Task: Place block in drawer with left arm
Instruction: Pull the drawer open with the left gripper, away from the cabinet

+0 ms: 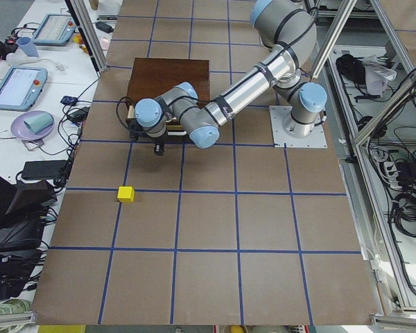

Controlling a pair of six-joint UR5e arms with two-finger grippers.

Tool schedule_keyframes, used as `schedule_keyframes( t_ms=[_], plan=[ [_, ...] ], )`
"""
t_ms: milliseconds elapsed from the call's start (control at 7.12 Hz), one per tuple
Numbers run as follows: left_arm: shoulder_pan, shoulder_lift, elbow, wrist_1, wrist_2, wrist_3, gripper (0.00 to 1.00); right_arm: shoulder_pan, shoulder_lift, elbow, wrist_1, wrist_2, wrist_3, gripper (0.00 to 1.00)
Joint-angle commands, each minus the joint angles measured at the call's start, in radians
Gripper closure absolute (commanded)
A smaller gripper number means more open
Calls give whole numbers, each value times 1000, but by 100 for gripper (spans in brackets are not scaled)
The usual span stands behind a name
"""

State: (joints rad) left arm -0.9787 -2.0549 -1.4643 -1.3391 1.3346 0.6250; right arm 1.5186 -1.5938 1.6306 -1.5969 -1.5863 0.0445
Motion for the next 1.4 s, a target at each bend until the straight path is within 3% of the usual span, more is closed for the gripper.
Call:
schedule_keyframes(
  t_ms=[0, 1264],
  plan=[
    [2, -1, 8, 0, 9, 1, 15, 0, 0, 0, 0, 0, 0, 0],
    [41, 12, 9, 1, 78, 45, 15, 0, 0, 0, 0, 0, 0, 0]
  ],
)
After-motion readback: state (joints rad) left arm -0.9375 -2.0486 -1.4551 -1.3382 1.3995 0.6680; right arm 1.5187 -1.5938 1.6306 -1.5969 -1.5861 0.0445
